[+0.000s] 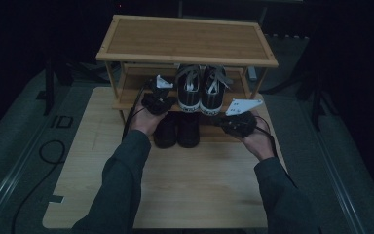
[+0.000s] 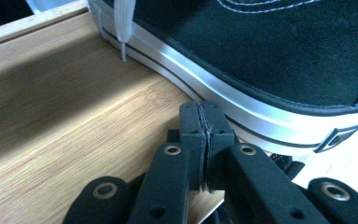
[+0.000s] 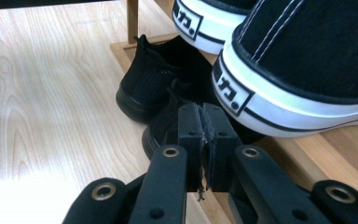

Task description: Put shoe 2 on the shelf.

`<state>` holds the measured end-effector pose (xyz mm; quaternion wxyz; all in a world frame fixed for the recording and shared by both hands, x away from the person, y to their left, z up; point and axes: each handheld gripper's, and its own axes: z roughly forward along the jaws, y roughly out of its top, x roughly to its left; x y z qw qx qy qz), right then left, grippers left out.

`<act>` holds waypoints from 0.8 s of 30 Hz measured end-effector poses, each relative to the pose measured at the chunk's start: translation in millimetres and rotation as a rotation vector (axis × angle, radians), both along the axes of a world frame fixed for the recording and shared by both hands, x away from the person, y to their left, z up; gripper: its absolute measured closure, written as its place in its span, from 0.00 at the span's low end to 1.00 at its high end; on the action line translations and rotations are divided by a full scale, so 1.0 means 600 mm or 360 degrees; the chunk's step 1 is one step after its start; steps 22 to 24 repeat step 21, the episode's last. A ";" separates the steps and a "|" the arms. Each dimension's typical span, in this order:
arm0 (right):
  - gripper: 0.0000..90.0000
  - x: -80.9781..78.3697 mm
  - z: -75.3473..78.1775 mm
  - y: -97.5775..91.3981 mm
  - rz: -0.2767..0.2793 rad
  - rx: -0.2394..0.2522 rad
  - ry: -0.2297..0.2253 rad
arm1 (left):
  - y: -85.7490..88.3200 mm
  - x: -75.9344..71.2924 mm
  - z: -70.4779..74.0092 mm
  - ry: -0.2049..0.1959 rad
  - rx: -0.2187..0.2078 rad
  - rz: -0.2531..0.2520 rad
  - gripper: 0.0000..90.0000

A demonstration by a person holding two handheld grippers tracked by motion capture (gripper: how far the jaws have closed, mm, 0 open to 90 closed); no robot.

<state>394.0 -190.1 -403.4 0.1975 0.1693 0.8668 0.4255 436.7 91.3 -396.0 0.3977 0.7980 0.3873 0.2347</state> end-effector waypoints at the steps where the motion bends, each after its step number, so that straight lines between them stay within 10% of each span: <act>1: 0.96 0.000 -0.001 0.000 0.0003 0.0000 0.0003 | 0.001 -0.001 0.001 0.0001 0.0007 0.0006 0.98; 17: 0.94 -0.004 -0.029 -0.024 -0.0051 -0.0041 0.0097 | 0.015 -0.014 0.017 -0.0028 -0.0017 -0.0027 0.96; 24: 0.95 -0.006 -0.037 -0.035 -0.0079 -0.0052 0.0128 | 0.007 -0.029 0.019 -0.0064 0.0080 -0.0062 0.96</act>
